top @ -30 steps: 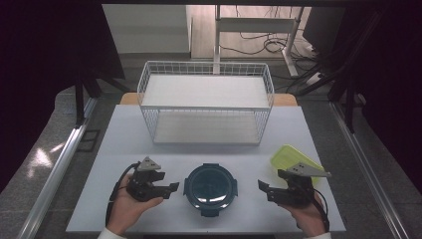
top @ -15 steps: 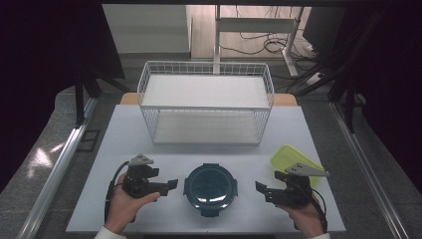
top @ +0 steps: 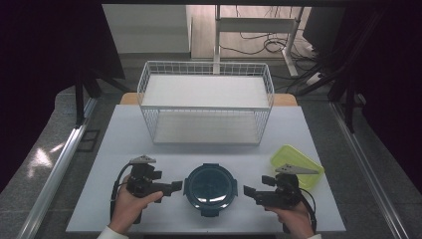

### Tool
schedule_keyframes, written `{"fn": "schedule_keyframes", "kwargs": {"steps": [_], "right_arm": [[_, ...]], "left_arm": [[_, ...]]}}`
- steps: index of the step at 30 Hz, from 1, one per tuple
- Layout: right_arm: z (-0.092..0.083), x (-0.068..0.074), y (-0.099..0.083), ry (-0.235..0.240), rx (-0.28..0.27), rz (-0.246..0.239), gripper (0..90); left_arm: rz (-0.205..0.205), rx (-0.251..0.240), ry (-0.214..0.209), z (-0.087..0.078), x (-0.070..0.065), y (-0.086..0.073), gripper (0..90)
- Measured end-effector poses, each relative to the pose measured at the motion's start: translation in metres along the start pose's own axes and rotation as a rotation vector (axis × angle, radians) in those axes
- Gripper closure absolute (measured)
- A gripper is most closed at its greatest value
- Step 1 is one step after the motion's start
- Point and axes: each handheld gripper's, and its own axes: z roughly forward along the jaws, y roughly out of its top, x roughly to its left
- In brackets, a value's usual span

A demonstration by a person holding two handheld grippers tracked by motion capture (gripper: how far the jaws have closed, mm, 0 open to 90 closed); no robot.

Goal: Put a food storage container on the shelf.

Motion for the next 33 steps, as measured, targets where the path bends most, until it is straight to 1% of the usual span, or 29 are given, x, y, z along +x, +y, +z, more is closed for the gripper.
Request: {"fn": "schedule_keyframes", "kwargs": {"steps": [1, 2, 3, 5, 7, 10, 11, 12, 13, 14, 15, 16, 17, 19, 20, 22, 24, 25, 26, 27, 28, 29, 30, 31, 33], "right_arm": [[0.006, 0.004, 0.002, 0.008, 0.016, 0.001, 10.8], [0.006, 0.004, 0.002, 0.008, 0.016, 0.001, 10.8], [0.011, 0.007, 0.005, 0.014, 0.027, 0.009, 10.5], [0.016, 0.010, 0.009, 0.027, 0.045, 0.019, 10.2], [0.022, 0.013, 0.014, 0.022, 0.063, 0.011, 9.8], [0.027, 0.014, 0.019, 0.026, 0.076, 0.017, 9.5], [0.031, 0.013, 0.021, 0.029, 0.072, 0.040, 9.5], [0.035, 0.012, 0.020, 0.037, 0.077, 0.049, 9.4], [0.038, 0.011, 0.020, 0.044, 0.086, 0.061, 9.1], [0.038, 0.011, 0.020, 0.044, 0.086, 0.061, 9.1], [0.045, 0.010, 0.017, 0.049, 0.102, 0.075, 8.6], [0.045, 0.010, 0.017, 0.049, 0.102, 0.075, 8.6], [0.050, 0.009, 0.014, 0.075, 0.104, 0.103, 8.5], [0.055, 0.008, 0.010, 0.092, 0.107, 0.120, 8.2], [0.055, 0.008, 0.010, 0.092, 0.107, 0.120, 8.2], [0.059, 0.007, 0.006, 0.097, 0.127, 0.131, 7.7], [0.061, 0.007, 0.005, 0.099, 0.134, 0.139, 7.1], [0.064, 0.006, 0.002, 0.093, 0.143, 0.146, 6.7], [0.065, 0.006, 0.001, 0.096, 0.147, 0.152, 6.7], [0.065, 0.006, 0.001, 0.096, 0.147, 0.152, 6.7], [0.068, 0.006, 0.000, 0.109, 0.154, 0.167, 6.6], [0.068, 0.006, 0.000, 0.109, 0.154, 0.167, 6.6], [0.071, 0.005, -0.002, 0.121, 0.165, 0.182, 6.2], [0.071, 0.005, -0.002, 0.121, 0.165, 0.182, 6.2], [0.074, 0.006, -0.004, 0.123, 0.177, 0.188, 6.1]], "left_arm": [[-0.002, 0.016, -0.009, 0.003, -0.001, 0.001, 3.3], [-0.002, 0.016, -0.009, 0.003, -0.001, 0.001, 3.3], [-0.014, 0.027, -0.035, 0.005, 0.000, 0.002, 3.3], [-0.026, 0.038, -0.055, 0.008, 0.000, 0.005, 3.4], [-0.024, 0.041, -0.055, 0.011, -0.001, 0.009, 3.7], [-0.019, 0.042, -0.051, 0.014, -0.002, 0.012, 3.9], [-0.022, 0.042, -0.065, 0.016, -0.001, 0.012, 4.0], [-0.022, 0.042, -0.065, 0.016, -0.001, 0.012, 4.1], [-0.041, 0.038, -0.081, 0.019, 0.000, 0.011, 4.2], [-0.041, 0.038, -0.081, 0.019, 0.000, 0.011, 4.4], [-0.049, 0.043, -0.091, 0.020, 0.001, 0.010, 4.4], [-0.058, 0.045, -0.105, 0.021, 0.002, 0.009, 4.4], [-0.067, 0.045, -0.116, 0.023, 0.003, 0.008, 4.9], [-0.067, 0.052, -0.115, 0.026, 0.004, 0.007, 5.3], [-0.067, 0.052, -0.115, 0.026, 0.004, 0.007, 5.4], [-0.071, 0.064, -0.121, 0.029, 0.005, 0.006, 5.4], [-0.064, 0.076, -0.124, 0.032, 0.005, 0.004, 5.4], [-0.075, 0.082, -0.133, 0.036, 0.005, 0.003, 5.4], [-0.075, 0.082, -0.133, 0.036, 0.005, 0.003, 5.4], [-0.082, 0.084, -0.146, 0.038, 0.006, 0.003, 5.4], [-0.098, 0.086, -0.160, 0.042, 0.007, 0.002, 5.4], [-0.098, 0.086, -0.160, 0.042, 0.007, 0.002, 5.4], [-0.100, 0.094, -0.169, 0.045, 0.008, 0.001, 5.4], [-0.100, 0.094, -0.169, 0.045, 0.008, 0.001, 5.4], [-0.108, 0.099, -0.188, 0.047, 0.009, 0.000, 5.4]]}}
